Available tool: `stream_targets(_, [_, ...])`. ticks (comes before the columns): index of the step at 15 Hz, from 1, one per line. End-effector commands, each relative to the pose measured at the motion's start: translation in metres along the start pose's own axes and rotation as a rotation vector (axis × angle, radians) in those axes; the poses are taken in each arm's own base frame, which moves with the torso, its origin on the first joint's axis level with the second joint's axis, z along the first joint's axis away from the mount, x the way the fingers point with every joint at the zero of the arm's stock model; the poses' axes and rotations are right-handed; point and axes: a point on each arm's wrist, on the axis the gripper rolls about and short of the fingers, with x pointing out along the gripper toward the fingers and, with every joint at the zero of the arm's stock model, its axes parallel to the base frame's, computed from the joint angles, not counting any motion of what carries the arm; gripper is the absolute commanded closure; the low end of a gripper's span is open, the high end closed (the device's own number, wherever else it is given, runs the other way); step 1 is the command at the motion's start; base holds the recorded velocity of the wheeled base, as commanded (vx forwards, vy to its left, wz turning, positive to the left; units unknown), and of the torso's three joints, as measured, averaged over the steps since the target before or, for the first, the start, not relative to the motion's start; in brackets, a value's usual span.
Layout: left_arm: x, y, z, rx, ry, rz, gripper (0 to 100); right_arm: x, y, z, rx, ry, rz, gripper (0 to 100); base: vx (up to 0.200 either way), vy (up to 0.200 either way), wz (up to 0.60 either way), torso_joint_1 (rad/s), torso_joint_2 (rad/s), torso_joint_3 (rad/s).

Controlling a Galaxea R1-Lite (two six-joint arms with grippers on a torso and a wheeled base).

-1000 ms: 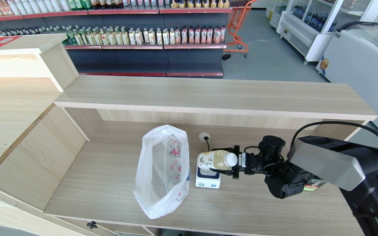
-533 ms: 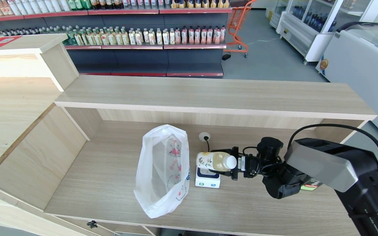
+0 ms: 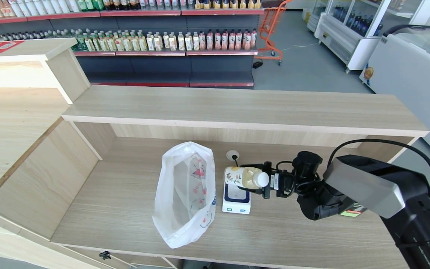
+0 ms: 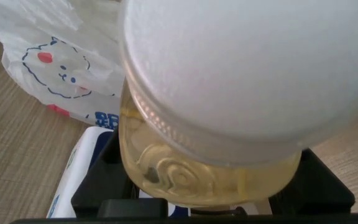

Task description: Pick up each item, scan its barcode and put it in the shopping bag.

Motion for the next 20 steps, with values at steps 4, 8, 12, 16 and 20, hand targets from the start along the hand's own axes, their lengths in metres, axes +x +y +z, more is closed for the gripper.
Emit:
stream_targets(4, [0.0, 0.0, 0.0, 0.0, 0.0, 0.0, 0, -0.002, -0.001, 0.002, -0.004, 0.001, -0.001, 100, 0.0, 0.0, 0.0, 0.0, 0.0, 0.0])
stream_targets(8, [0.0, 0.0, 0.0, 0.0, 0.0, 0.0, 0, -0.043, -0.035, 0.083, 0.264, 0.059, -0.048, 100, 0.0, 0.0, 0.0, 0.0, 0.0, 0.0])
stream_targets(12, [0.0, 0.0, 0.0, 0.0, 0.0, 0.0, 0, -0.07, -0.069, 0.195, 0.686, 0.104, -0.353, 100, 0.0, 0.0, 0.0, 0.0, 0.0, 0.0])
stream_targets(16, [0.0, 0.0, 0.0, 0.0, 0.0, 0.0, 0, -0.093, -0.064, 0.248, 0.936, 0.19, -0.435, 100, 0.0, 0.0, 0.0, 0.0, 0.0, 0.0])
stream_targets(20, [0.0, 0.0, 0.0, 0.001, 0.0, 0.0, 0, -0.107, -0.059, 0.29, 1.015, 0.261, -0.486, 100, 0.0, 0.0, 0.0, 0.0, 0.0, 0.0])
